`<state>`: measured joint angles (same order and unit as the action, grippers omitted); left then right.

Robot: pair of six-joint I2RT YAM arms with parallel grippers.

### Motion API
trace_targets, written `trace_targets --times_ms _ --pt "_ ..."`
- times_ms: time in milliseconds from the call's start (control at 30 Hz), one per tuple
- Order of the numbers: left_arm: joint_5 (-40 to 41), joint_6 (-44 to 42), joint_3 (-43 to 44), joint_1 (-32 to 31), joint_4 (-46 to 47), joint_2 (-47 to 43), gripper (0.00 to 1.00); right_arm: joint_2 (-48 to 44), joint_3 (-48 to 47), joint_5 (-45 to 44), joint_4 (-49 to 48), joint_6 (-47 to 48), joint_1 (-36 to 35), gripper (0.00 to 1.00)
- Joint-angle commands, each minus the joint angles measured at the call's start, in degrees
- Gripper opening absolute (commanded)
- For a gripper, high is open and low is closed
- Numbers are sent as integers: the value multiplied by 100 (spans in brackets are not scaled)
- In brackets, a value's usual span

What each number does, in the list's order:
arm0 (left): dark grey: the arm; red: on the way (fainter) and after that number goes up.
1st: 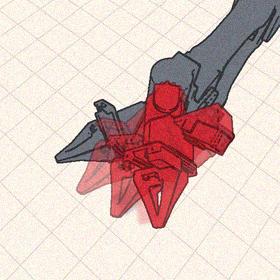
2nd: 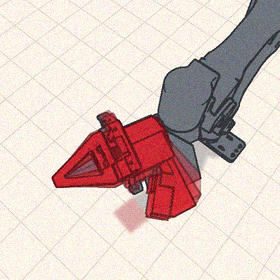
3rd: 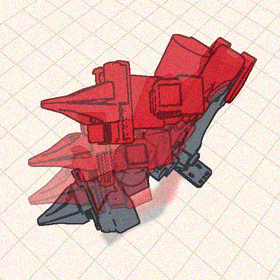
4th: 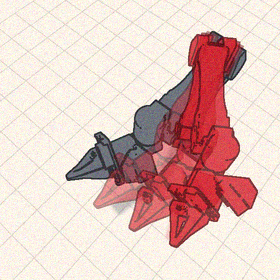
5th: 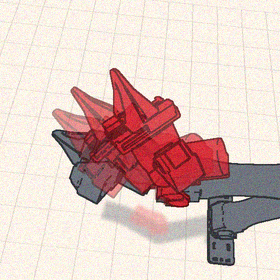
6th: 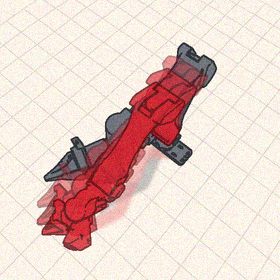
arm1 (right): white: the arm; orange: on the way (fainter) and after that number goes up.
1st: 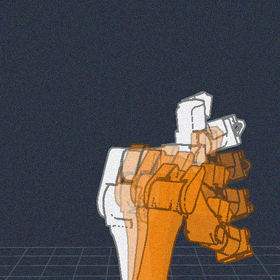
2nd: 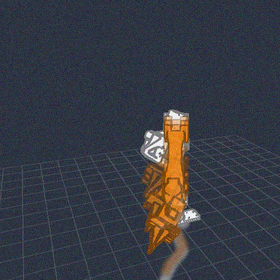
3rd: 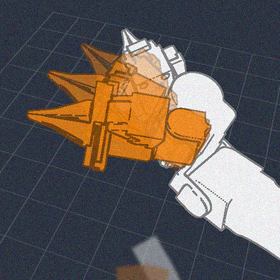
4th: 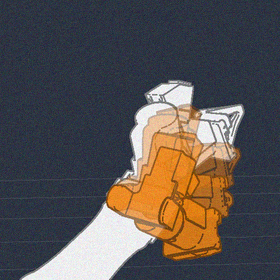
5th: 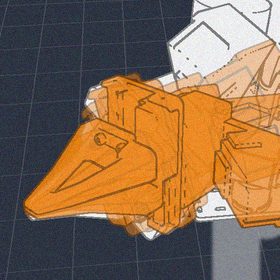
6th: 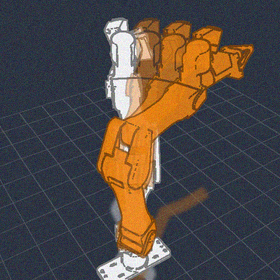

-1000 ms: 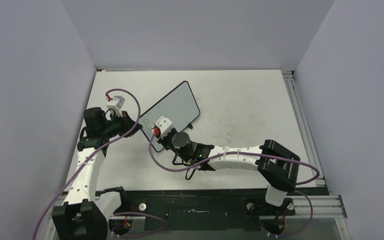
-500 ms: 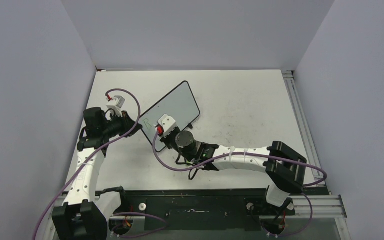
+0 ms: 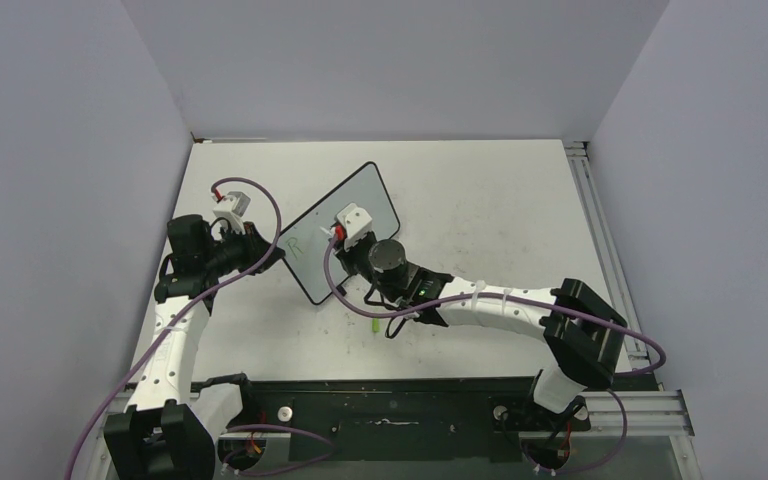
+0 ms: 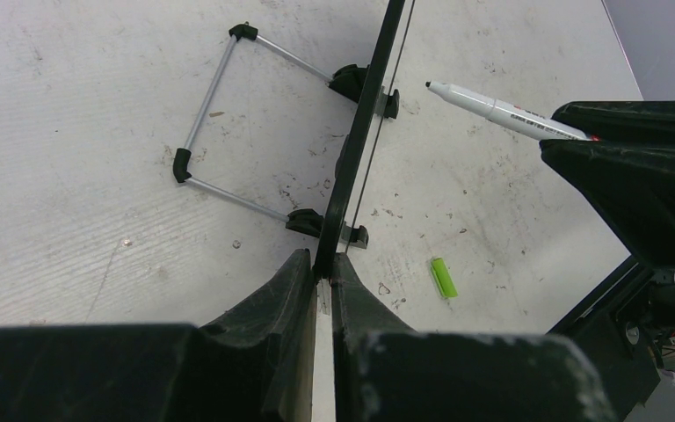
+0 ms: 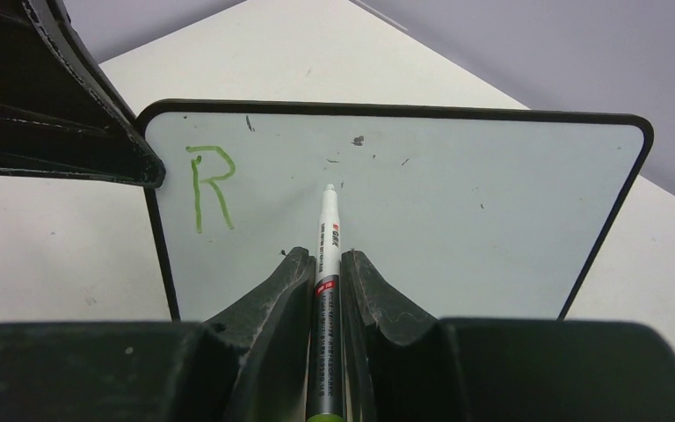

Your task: Write a sentence on the whiteboard

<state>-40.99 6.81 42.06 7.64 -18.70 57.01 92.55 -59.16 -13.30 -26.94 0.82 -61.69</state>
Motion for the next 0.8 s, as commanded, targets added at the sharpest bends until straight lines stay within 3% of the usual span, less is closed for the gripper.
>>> trace_targets --times_ms 0,767 --pt "-54 13 285 26 132 -113 0 -79 -88 271 -289 -82 -18 5" --pt "-84 13 285 19 138 -103 0 268 -394 544 -286 5 -165 5"
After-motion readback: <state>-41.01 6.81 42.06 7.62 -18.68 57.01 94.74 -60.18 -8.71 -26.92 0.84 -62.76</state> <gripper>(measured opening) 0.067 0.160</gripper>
